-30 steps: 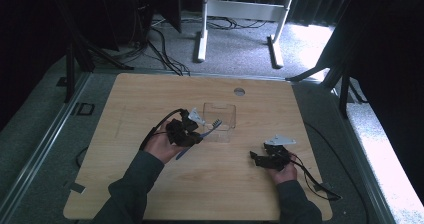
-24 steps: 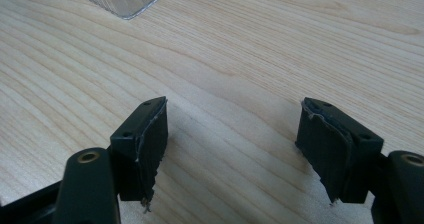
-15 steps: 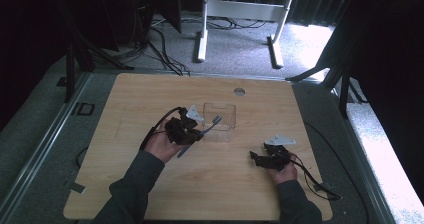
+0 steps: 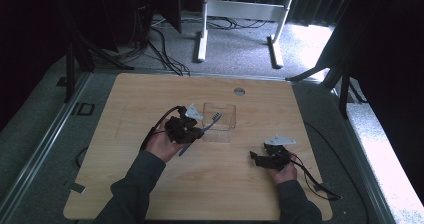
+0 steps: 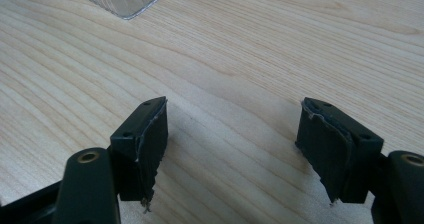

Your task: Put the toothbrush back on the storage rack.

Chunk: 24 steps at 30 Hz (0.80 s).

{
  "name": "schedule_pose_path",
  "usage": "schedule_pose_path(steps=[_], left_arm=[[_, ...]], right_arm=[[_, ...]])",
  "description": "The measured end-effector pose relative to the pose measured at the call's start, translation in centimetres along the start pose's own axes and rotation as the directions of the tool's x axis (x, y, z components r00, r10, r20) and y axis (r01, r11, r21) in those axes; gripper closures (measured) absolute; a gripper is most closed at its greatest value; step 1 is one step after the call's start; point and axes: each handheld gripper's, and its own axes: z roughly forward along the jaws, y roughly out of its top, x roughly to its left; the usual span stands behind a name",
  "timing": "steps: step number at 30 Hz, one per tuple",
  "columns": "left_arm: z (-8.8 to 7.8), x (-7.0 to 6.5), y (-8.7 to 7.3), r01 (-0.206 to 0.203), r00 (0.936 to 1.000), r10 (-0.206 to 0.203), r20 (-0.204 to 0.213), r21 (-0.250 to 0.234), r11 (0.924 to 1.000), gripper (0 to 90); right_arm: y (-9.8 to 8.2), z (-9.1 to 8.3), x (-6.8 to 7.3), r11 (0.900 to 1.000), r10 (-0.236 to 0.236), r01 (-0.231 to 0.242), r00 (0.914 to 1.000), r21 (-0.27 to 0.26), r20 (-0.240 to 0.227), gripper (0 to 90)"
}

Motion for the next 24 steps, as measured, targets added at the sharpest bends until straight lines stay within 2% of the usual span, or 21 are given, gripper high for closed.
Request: schedule_pose_path(steps=[12, 24], left_arm=[[-0.29, 0.10, 0.09, 0.010, 0.9998, -0.011, -0.016, -0.042, 0.9991, 81.9], [-0.66, 0.42, 0.17, 0.041, 0.9990, -0.043, -0.016, -0.093, 0.9948, 81.9]], right_arm=[[0.00, 0.01, 0.01, 1.000, 0.001, -0.001, 1.0000, -0.001, 0.000, 28.0], [0.00, 0.00, 0.00, 1.000, 0.000, 0.000, 1.0000, -0.001, 0.000, 28.0]])
